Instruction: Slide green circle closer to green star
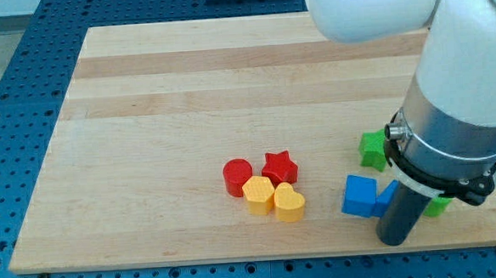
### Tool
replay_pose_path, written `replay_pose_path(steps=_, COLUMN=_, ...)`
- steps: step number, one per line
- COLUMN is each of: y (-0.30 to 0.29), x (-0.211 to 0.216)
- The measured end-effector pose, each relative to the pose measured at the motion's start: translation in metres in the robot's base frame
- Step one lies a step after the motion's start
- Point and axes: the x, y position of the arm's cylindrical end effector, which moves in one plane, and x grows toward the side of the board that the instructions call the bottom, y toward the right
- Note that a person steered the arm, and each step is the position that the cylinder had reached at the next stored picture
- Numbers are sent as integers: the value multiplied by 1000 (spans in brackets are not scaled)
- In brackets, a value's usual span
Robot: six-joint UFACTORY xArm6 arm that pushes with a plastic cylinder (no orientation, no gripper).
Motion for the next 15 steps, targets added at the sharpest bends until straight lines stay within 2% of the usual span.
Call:
replay_pose_path(steps=1, y=-1, x=-12)
replay_pose_path(steps=2, y=-14, x=-48)
replay_pose_path(steps=3, y=-15, x=-59)
replay_pose_path(steps=5, y=1, x=-8)
replay_pose_path(steps=7, y=59, x=2)
replay_pose_path(steps=8, y=59, x=1)
replay_pose_path(steps=10, y=59, x=-58)
replay_pose_path(steps=15, y=53, x=-77)
